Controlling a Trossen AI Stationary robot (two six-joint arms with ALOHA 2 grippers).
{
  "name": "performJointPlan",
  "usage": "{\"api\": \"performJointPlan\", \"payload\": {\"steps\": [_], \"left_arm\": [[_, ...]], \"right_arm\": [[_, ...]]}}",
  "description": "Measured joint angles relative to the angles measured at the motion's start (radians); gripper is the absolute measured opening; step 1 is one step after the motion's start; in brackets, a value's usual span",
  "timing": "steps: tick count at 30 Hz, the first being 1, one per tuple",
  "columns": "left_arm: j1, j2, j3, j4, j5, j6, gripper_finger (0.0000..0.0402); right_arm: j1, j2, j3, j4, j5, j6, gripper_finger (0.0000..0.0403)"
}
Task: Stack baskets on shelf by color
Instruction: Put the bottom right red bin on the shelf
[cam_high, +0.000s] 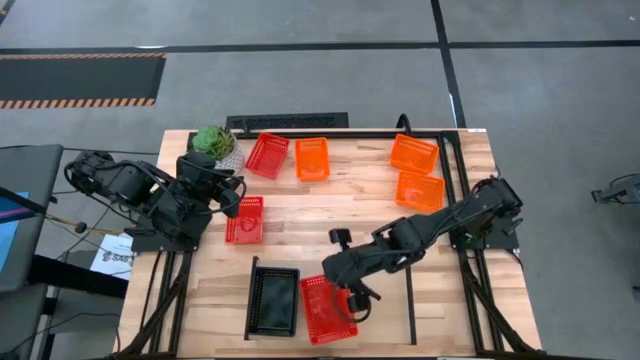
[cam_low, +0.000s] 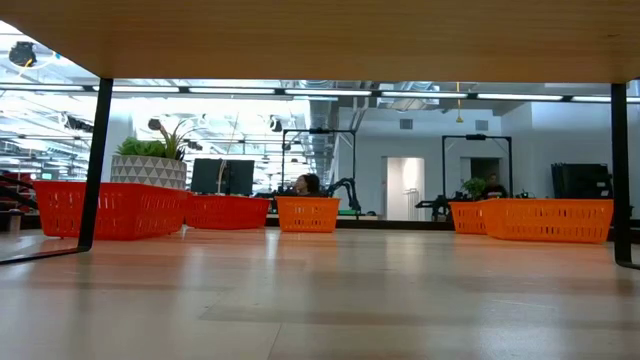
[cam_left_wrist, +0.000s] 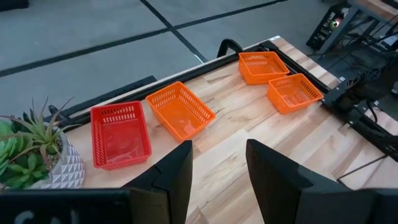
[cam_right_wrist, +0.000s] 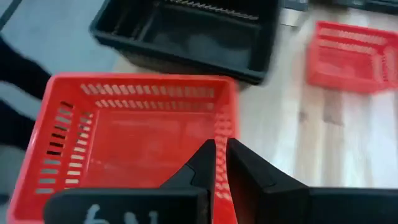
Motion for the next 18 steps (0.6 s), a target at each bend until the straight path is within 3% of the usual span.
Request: {"api": "performJointPlan", "payload": {"steps": [18], "left_arm": [[0.000,0.001,0.000,0.000,-0.001,-0.019,0.0138]], "right_arm": [[-0.011,0.027,-0.003,-0.020,-0.010,-0.072,0.0059]]}}
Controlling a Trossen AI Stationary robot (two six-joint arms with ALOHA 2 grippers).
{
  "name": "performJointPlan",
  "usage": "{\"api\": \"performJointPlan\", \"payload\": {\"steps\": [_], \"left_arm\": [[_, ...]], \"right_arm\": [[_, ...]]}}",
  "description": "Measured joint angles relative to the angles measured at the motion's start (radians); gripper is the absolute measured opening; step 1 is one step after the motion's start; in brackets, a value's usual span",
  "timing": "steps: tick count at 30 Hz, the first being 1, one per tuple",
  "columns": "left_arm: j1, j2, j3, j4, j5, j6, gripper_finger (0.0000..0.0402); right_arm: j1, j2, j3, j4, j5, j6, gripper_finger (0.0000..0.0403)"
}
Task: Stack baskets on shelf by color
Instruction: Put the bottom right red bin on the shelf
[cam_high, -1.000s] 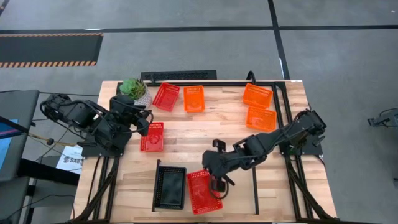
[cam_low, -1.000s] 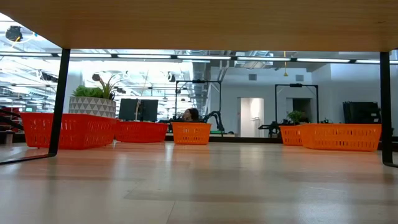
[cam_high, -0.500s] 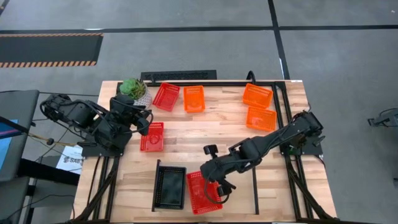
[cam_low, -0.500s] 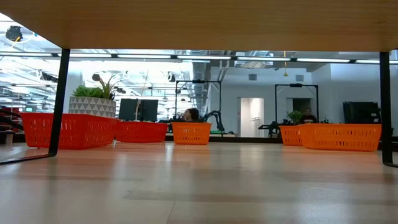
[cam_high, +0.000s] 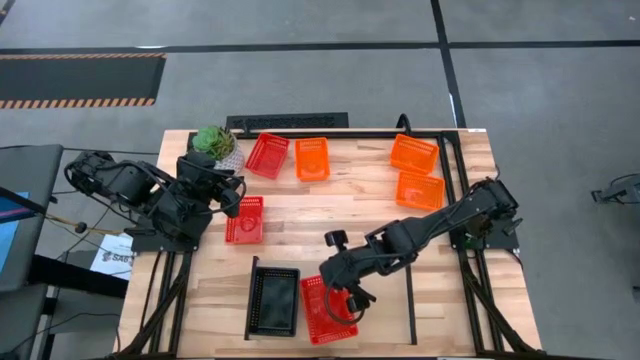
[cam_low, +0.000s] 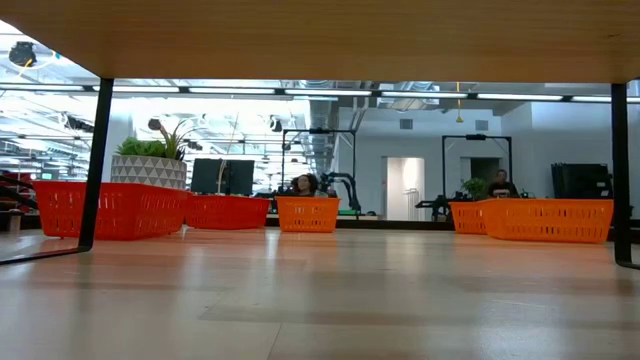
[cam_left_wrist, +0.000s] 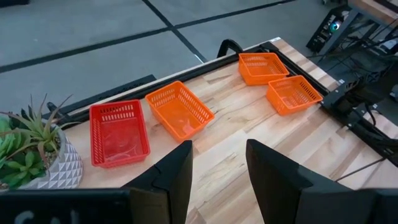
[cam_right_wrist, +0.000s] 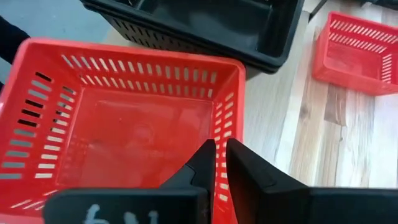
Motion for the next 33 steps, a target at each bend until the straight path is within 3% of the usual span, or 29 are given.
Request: {"api": "performJointPlan", "payload": {"steps": [12,28,33], "left_arm": [[0.000,0.000,0.000,0.000,0.000,0.000,0.0138],[0.000,0.000,0.000,-0.001,-0.005,0.019,0.0138],[0.000,0.000,0.000,-0.005,-0.005,0.019,0.0138]], "right_arm": [[0.000,0.000,0.000,-0.161,0.010,0.112,0.0059],[0.033,-0.014,0.000,-0.125,0.038,0.222,0.0059],[0.051,-0.028,0.047,-0.210,0.037,0.361,0.0059]]}}
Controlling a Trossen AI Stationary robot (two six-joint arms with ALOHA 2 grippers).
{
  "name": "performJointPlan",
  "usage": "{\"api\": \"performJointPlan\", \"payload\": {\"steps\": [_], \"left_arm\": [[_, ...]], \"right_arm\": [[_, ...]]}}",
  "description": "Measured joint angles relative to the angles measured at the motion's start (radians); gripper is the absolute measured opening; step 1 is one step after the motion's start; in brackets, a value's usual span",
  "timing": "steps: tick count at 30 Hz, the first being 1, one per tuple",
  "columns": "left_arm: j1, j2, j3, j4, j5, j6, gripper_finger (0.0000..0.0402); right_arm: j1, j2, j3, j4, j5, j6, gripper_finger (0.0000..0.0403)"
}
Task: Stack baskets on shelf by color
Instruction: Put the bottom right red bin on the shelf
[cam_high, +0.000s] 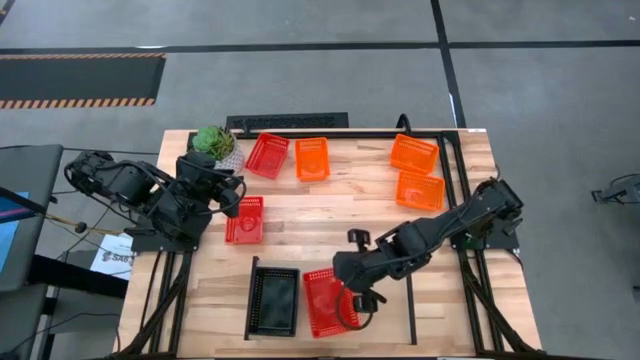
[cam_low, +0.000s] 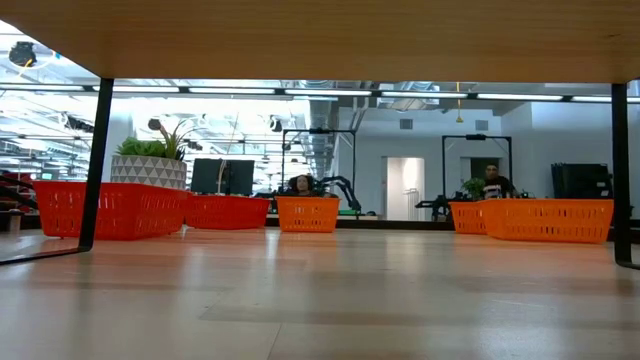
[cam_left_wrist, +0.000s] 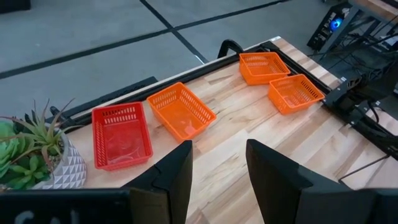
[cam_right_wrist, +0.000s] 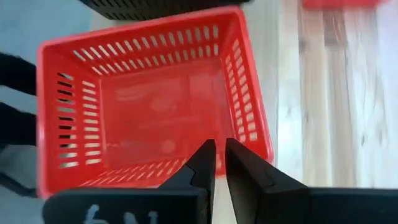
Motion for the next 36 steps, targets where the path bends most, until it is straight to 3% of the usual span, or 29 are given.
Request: {"api": "performJointPlan", "payload": {"steps": [8,15,27,36], "left_arm": [[0.000,0.000,0.000,-0.002,0.000,0.000,0.0138],[0.000,0.000,0.000,-0.001,0.001,0.000,0.0138],[-0.001,0.000,0.000,0.000,0.025,0.006,0.0138],[0.000,0.000,0.000,0.000,0.023,0.008,0.0138]], "right_arm": [[0.133,0.002,0.021,-0.097,-0.008,0.271,0.0059],[0.214,0.009,0.007,-0.029,0.010,0.401,0.0059],[0.207,0.010,-0.065,0.043,0.019,0.446,0.0059],[0.195,0.011,-0.066,0.103,0.016,0.377,0.0059]]}}
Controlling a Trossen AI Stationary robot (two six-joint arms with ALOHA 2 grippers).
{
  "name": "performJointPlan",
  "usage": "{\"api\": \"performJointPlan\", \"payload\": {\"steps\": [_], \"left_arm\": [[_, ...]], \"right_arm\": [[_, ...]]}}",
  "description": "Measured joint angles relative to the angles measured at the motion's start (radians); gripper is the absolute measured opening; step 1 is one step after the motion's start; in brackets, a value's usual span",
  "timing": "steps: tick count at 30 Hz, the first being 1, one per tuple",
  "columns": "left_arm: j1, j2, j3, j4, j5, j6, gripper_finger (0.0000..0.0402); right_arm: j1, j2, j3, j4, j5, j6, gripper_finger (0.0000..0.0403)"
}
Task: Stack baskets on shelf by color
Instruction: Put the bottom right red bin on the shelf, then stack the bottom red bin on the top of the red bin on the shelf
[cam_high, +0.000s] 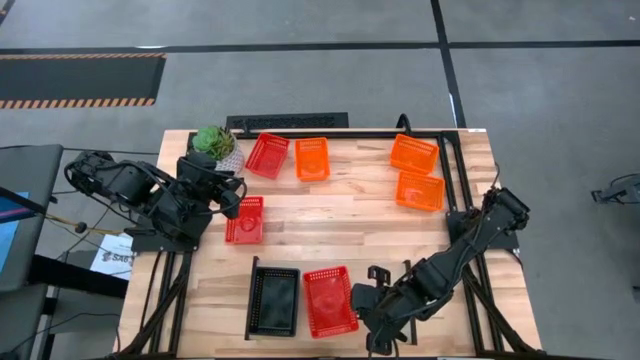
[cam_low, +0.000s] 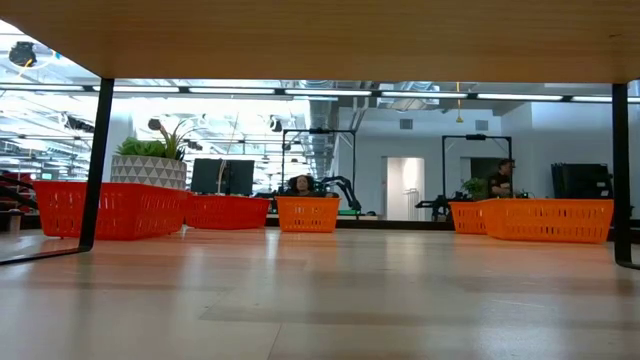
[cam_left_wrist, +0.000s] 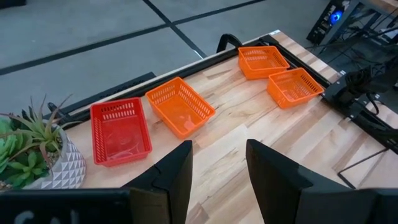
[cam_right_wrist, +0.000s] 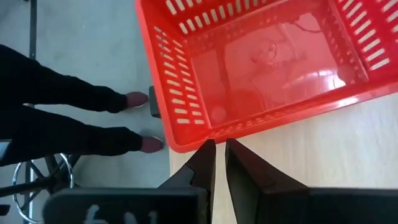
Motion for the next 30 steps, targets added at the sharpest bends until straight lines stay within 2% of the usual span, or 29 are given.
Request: {"api": "performJointPlan", "payload": {"steps": [12,17,20,25,30], "left_arm": [[0.000,0.000,0.000,-0.001,-0.019,0.000,0.0138],[0.021,0.011,0.000,-0.002,0.023,0.026,0.0138],[0.086,0.036,0.000,-0.004,0.086,0.047,0.0138],[0.266,0.112,-0.002,-0.062,0.206,0.084,0.0138],[0.441,0.153,-0.107,-0.055,0.317,0.181,0.0138]], "right_arm": [[-0.032,-0.001,0.000,0.037,-0.005,-0.055,0.0059],[-0.033,-0.033,0.047,0.010,-0.008,-0.056,0.0059],[-0.040,-0.061,0.096,-0.064,0.004,-0.059,0.0059],[-0.060,-0.127,0.129,-0.162,0.078,-0.042,0.0059],[-0.080,-0.184,0.129,-0.271,0.160,0.062,0.0060]]}}
